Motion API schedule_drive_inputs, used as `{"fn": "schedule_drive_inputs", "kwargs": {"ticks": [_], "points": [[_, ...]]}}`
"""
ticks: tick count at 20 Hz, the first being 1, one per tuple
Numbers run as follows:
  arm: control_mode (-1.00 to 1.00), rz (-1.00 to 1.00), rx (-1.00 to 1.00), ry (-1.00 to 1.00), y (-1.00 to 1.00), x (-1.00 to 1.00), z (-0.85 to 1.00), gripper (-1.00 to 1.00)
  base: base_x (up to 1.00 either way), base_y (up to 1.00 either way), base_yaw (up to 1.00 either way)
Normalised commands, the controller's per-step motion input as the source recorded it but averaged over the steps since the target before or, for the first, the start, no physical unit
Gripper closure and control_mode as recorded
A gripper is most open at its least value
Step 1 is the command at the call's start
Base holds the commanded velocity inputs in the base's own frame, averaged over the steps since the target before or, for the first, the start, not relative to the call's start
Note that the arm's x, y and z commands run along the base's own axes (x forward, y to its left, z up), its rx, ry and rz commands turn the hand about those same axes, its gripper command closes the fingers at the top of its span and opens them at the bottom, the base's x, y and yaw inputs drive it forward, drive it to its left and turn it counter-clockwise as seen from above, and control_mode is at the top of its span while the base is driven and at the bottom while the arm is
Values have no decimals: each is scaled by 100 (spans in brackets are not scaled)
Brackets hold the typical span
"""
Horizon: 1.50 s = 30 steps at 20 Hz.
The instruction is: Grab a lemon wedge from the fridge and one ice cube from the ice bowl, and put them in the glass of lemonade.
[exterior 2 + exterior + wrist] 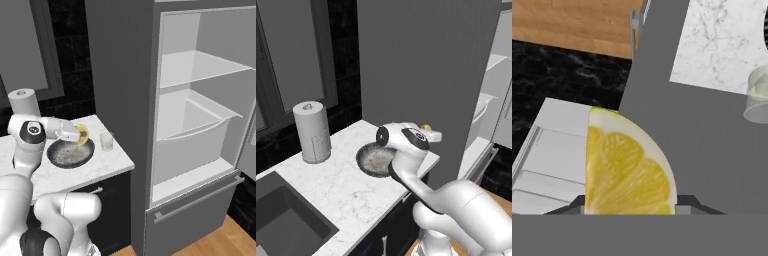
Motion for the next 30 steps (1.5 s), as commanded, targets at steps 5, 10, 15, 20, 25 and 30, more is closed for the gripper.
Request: {"fn": "schedule_drive_inputs", "kwargs": {"ticks": [5, 10, 15, 20, 25, 30], "points": [[-100, 0, 0, 3, 2, 26, -2, 100, 0, 0, 0], [-100, 0, 0, 0, 0, 31, -14, 100, 0, 0, 0], [-100, 0, 2, 0, 0, 18, -6, 100, 0, 0, 0], [-100, 0, 7, 0, 0, 12, 0, 100, 0, 0, 0], [-100, 0, 7, 0, 0, 20, -10, 100, 0, 0, 0], [-100, 0, 0, 0, 0, 26, -19, 100, 0, 0, 0]]}}
